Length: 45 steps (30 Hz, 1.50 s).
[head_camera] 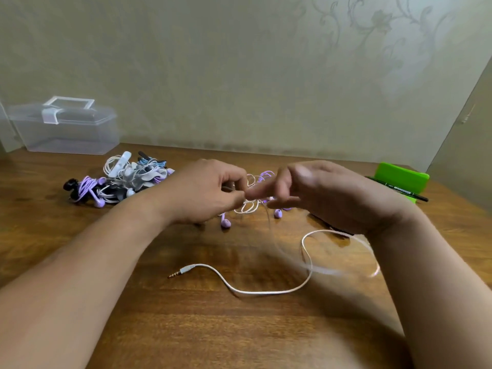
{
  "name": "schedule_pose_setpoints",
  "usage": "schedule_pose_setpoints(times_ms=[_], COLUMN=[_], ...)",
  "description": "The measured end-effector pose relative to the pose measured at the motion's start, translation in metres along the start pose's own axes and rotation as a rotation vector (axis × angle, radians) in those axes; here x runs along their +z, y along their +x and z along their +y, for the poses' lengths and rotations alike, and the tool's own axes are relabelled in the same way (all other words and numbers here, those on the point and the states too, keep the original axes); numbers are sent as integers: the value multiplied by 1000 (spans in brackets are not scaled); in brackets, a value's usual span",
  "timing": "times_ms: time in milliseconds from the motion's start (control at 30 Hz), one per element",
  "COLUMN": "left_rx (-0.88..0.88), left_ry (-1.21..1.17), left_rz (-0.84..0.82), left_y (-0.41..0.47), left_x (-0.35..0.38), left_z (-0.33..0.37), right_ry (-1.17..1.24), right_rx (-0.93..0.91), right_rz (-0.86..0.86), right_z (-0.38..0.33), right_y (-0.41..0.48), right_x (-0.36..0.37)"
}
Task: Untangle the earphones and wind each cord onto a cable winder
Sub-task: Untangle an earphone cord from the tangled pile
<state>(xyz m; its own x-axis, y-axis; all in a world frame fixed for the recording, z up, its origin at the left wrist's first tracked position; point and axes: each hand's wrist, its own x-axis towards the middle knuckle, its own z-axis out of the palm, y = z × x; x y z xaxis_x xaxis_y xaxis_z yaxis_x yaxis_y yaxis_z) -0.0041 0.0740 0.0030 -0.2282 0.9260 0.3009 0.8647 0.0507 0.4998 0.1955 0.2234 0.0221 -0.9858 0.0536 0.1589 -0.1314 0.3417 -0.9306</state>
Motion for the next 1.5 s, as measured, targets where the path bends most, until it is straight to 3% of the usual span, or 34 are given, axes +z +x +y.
schedule_pose_setpoints(times_ms=[100,167,267,400,467,567,667,767,867,1000,1133,1300,1500], left_rx=[21,62,58,-61,-51,-12,-20,19,42,42,-6,-63,-51], left_ry=[-38,-82,-158,-370,-454,-505,-461,-350,-312,-341,-309,-348,-439], left_rz=[-26,-17,13,-7,7,38,74,53,-4,-9,18,7,10], left_y=[0,1,3,5,5,4,4,4,3,4,4,3,5], left_x=[7,12,13,2,-2,-5,-4,-1,6,14,11,7,13], left_z=[2,1,0,-6,-11,-12,-10,-7,-6,-4,-8,-5,-1], right_ry=[-358,-457,-373,-74,28,23,-268,-484,-430,-426,-511,-316,-311], right_rx=[170,230,185,37,27,108,225,147,45,106,92,104,118], right_rz=[345,306,290,757,900,864,758,759,673,467,508,660,477], right_z=[13,21,21,13,14,21,26,22,20,31,35,37,33], right_y=[19,26,24,28,28,27,27,28,30,35,37,34,33], right_x=[12,22,23,10,3,0,2,13,25,35,27,14,23])
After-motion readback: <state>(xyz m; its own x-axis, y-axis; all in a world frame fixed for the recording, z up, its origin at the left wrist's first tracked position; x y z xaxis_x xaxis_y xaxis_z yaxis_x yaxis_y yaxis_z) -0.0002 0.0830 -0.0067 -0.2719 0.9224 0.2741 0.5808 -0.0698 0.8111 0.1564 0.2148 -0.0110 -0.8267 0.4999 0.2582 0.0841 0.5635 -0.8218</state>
